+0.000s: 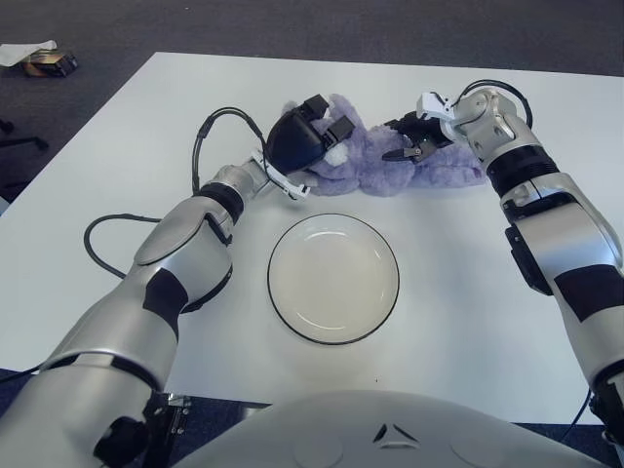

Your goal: Put the doll into the plate.

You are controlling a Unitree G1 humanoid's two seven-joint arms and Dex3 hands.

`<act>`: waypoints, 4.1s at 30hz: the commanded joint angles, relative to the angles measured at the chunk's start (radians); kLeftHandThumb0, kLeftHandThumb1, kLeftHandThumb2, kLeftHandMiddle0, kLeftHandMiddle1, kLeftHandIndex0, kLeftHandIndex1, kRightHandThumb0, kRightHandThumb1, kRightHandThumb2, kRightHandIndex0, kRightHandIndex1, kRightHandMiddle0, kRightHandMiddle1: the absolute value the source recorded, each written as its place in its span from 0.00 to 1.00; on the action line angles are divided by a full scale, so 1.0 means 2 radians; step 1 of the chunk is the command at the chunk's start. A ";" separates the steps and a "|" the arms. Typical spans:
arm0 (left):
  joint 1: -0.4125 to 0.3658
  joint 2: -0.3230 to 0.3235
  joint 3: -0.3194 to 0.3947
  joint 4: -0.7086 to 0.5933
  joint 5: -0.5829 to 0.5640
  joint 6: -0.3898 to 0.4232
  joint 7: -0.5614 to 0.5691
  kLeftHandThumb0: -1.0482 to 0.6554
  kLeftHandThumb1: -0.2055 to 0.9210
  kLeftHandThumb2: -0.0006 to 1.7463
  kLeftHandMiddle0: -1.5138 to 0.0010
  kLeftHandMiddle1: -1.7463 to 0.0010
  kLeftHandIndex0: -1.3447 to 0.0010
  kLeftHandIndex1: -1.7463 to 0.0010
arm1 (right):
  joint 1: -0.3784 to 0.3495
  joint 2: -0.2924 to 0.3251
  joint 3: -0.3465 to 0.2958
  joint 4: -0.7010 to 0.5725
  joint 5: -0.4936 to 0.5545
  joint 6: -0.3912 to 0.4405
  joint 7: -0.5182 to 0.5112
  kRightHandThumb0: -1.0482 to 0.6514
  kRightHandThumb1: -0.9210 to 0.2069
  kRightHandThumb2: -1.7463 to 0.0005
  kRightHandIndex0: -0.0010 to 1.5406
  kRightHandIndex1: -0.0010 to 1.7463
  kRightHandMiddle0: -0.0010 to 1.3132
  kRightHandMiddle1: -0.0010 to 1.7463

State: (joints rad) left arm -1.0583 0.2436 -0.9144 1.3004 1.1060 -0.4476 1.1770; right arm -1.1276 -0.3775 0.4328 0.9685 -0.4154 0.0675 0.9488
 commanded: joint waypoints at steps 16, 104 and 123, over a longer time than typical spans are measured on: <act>-0.015 -0.003 -0.001 0.005 0.003 0.000 0.003 0.61 0.28 0.88 0.47 0.05 0.60 0.00 | 0.041 0.006 0.041 0.012 -0.037 0.004 -0.041 0.48 0.52 0.27 0.26 0.92 0.40 1.00; 0.059 -0.027 0.255 -0.062 -0.267 -0.037 -0.257 0.15 1.00 0.48 1.00 0.47 1.00 0.53 | 0.183 0.001 -0.063 -0.115 -0.082 -0.069 -0.630 0.62 0.80 0.06 0.54 0.96 0.47 1.00; 0.119 -0.054 0.367 -0.201 -0.433 -0.034 -0.462 0.06 1.00 0.41 1.00 0.81 1.00 0.81 | 0.189 0.006 -0.073 -0.138 -0.093 -0.055 -0.669 0.62 0.84 0.05 0.59 0.91 0.50 1.00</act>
State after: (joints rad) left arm -0.8426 0.1474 -0.2142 0.9304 0.2907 -0.5221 0.3089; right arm -0.7589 -0.3673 0.2975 0.7042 -0.5826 -0.0478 -0.3436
